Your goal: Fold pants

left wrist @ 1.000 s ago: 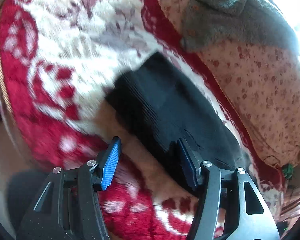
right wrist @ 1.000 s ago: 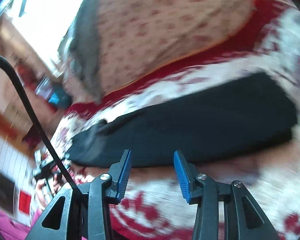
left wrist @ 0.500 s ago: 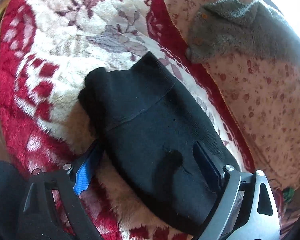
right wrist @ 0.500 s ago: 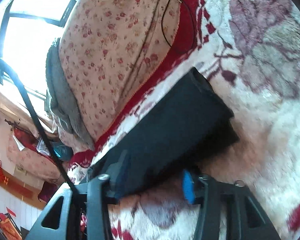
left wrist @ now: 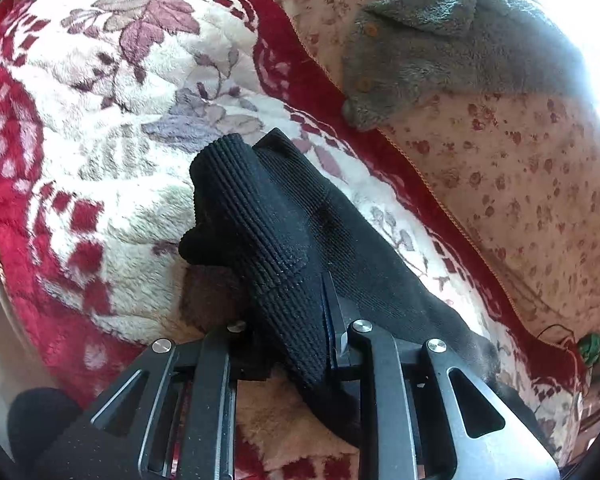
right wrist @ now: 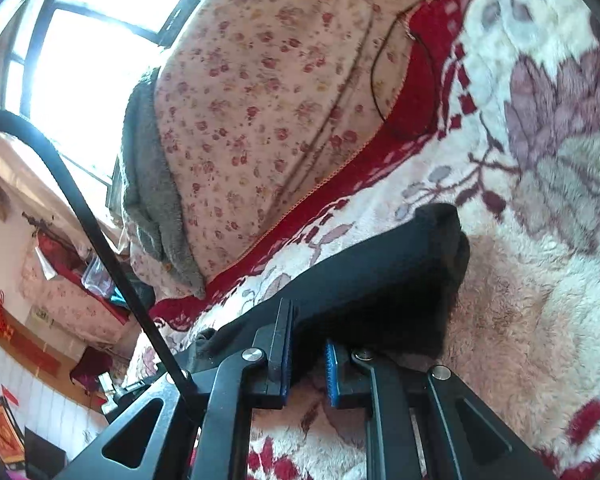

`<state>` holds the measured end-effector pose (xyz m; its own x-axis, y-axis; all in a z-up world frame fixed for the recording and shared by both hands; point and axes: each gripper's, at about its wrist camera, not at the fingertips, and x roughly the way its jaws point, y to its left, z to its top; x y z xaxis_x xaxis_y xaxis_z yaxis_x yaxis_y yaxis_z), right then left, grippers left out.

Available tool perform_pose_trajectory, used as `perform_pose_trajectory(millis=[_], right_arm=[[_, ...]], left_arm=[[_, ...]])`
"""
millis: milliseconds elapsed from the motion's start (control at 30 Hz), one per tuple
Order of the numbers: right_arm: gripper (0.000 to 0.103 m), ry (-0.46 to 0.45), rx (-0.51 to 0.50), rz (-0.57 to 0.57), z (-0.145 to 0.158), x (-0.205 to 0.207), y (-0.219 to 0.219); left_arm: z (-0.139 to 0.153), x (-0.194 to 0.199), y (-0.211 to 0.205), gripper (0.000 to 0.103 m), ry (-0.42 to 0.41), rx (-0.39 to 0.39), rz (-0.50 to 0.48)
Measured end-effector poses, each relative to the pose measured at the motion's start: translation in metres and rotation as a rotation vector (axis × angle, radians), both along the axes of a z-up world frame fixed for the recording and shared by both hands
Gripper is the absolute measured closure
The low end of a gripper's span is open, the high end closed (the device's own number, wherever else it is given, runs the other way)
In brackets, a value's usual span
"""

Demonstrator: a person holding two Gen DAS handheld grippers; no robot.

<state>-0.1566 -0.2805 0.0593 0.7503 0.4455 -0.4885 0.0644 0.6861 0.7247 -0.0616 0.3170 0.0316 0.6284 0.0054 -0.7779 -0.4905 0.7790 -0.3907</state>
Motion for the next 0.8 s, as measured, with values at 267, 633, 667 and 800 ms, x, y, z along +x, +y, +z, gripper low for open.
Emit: perform_pose_trajectory(millis=[267, 633, 667, 800], right_arm=[[0.082, 0.129, -0.006, -0.084, -0.039, -0.003, -0.013], [0.065, 0.091, 0.139, -0.147, -0.046, -0.012, -0.031], [0.065, 0.089, 0.127, -0.138, -0.044, -0.011, -0.029], [0.065, 0.059, 0.022, -0.127, -0.034, -0.002, -0.023]], left_arm=[[-0.010, -0.011, 0.020, 0.060, 0.063, -0.064, 0.046], [0.061, -0.038, -0.032, 0.046, -0.062, 0.103, -0.108], [0.062, -0.033, -0.048, 0.041, -0.074, 0.069, -0.184], [0.059, -0.001, -0.115, 0.040, -0.054, 0.002, -0.436]])
